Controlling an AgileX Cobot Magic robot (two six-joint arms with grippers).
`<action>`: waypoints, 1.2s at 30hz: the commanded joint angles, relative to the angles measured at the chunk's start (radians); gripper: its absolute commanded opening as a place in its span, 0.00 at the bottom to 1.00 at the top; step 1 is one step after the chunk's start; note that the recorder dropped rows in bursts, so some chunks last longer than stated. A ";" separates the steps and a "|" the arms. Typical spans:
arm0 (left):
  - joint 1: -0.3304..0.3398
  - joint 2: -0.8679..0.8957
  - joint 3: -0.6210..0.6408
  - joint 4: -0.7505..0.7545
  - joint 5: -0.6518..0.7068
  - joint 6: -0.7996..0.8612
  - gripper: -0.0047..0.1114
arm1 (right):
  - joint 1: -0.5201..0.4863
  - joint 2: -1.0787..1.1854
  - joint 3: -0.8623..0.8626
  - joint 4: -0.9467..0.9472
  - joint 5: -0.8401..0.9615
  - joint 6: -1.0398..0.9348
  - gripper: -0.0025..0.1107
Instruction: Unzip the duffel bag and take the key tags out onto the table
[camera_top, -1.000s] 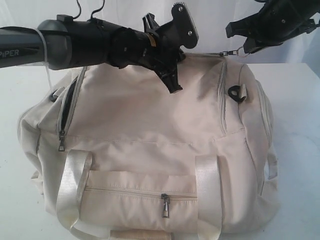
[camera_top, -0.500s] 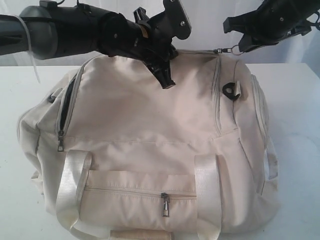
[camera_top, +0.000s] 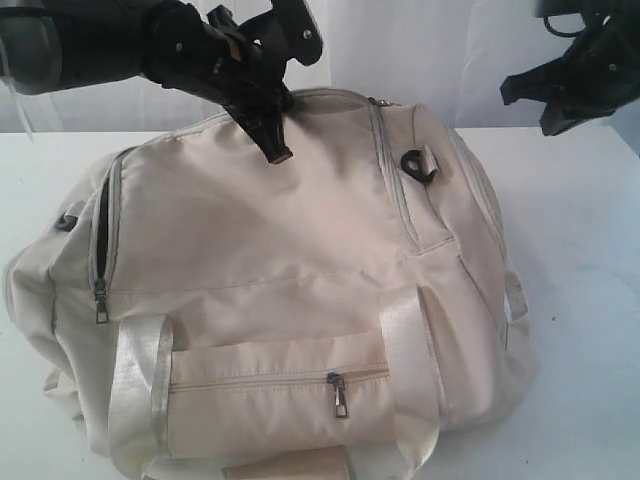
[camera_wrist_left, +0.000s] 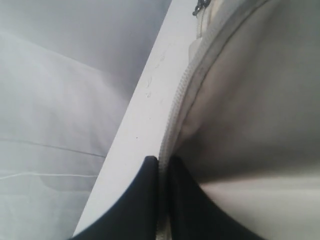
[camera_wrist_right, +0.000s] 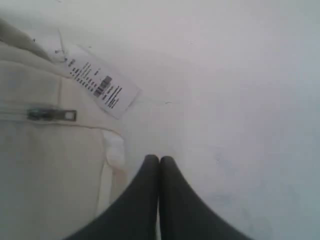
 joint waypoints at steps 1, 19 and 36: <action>0.007 -0.016 -0.001 0.005 0.014 -0.012 0.04 | 0.000 -0.050 0.002 0.147 0.006 -0.113 0.02; -0.070 0.017 -0.001 -0.039 0.252 -0.007 0.04 | 0.000 0.182 -0.002 0.993 -0.155 -0.420 0.61; -0.072 0.054 -0.001 -0.041 0.260 -0.005 0.04 | 0.020 0.283 -0.028 1.151 0.018 -0.823 0.54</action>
